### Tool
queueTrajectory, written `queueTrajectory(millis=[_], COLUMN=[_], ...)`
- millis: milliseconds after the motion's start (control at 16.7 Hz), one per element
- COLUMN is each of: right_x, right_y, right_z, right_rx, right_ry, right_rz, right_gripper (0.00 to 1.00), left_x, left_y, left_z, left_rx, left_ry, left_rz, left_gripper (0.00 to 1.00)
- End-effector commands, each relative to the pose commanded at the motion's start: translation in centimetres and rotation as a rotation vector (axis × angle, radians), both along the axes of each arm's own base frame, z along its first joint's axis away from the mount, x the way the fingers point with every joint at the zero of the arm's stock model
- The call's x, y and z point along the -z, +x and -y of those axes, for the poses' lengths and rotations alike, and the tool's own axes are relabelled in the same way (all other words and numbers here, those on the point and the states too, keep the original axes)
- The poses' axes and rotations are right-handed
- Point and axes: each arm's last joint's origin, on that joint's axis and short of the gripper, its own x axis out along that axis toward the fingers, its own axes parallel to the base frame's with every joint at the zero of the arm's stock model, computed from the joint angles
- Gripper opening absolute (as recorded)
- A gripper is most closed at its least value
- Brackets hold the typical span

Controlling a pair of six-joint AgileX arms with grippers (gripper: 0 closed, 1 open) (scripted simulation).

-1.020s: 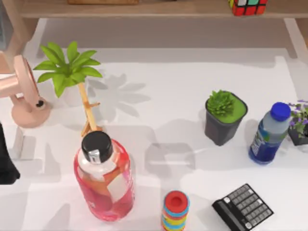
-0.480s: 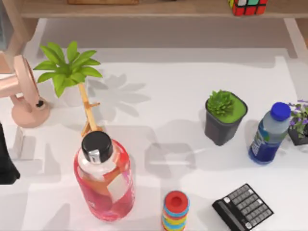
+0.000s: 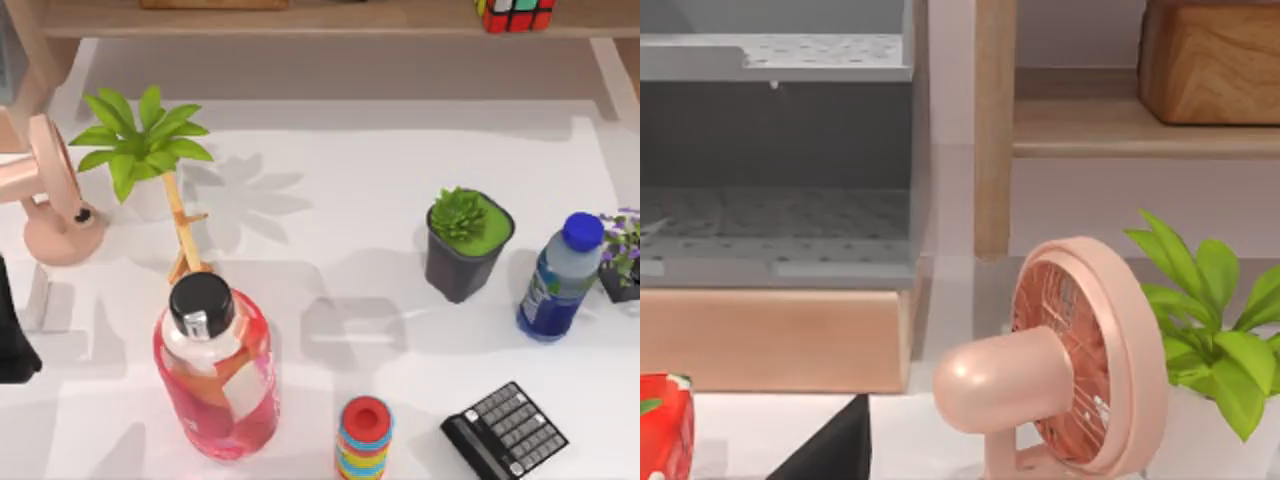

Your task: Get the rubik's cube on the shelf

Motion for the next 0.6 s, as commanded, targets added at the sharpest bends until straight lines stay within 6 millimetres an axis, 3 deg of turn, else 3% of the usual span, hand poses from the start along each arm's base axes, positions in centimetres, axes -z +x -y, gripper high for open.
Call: queueTrajectory(millis=[600], right_x=[0.12], right_y=[0.04], right_z=[0.03], right_rx=[0.002], right_ry=[0.006], right_rz=[-0.005], right_gripper=[0.0], left_x=[0.0], left_y=[0.0], left_z=[0.0], left_rx=[0.0], left_ry=[0.0], left_rz=[0.0], left_gripper=[1.0])
